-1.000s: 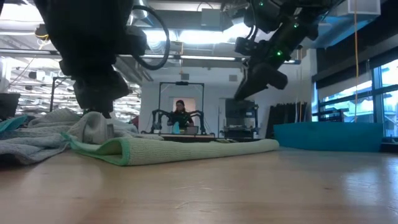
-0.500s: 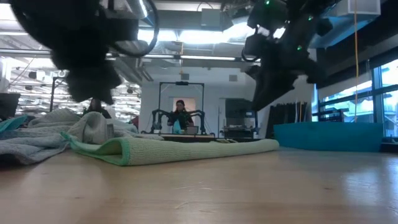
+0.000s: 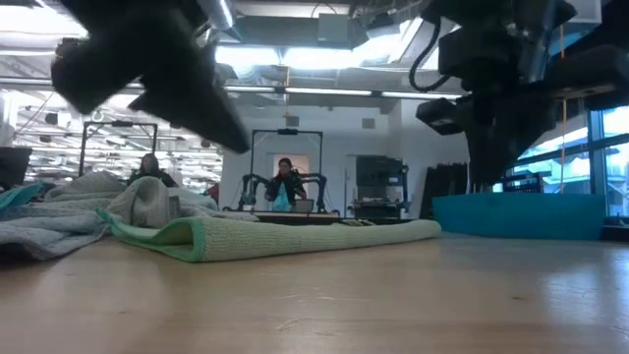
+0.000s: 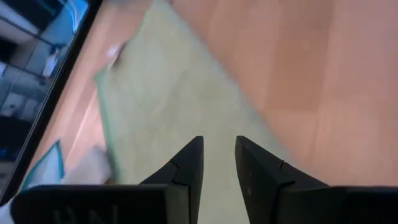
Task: Fold microfiber towels
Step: Fold the green microfiber cloth
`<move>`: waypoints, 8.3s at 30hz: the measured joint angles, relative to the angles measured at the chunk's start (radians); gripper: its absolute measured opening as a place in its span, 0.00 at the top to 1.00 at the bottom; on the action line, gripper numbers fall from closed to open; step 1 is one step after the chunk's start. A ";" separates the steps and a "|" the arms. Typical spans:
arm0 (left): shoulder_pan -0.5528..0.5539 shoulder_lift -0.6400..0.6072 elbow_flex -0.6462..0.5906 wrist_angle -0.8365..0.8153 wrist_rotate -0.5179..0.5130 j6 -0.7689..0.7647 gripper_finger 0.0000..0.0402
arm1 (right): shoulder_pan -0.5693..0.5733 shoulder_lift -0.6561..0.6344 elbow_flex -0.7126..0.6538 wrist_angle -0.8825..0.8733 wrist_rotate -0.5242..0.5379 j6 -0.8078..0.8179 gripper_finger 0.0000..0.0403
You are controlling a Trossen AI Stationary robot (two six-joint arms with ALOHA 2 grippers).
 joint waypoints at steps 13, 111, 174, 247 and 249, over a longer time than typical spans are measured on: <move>0.176 0.000 -0.070 0.266 0.274 0.086 0.79 | 0.151 0.032 0.001 0.100 -0.241 0.223 0.88; 0.096 -0.070 -0.107 0.337 0.516 0.448 0.79 | 0.592 0.233 0.159 0.145 0.220 0.540 0.88; 0.178 0.116 -0.125 0.764 0.684 0.660 0.79 | 0.761 0.233 0.158 0.138 0.457 0.765 0.88; 0.089 0.132 0.201 0.123 0.272 0.349 0.79 | 0.547 0.457 0.158 0.430 0.483 -0.038 0.95; 0.087 0.132 0.201 0.112 0.272 0.346 0.79 | 0.547 0.457 0.158 0.430 0.486 -0.040 0.98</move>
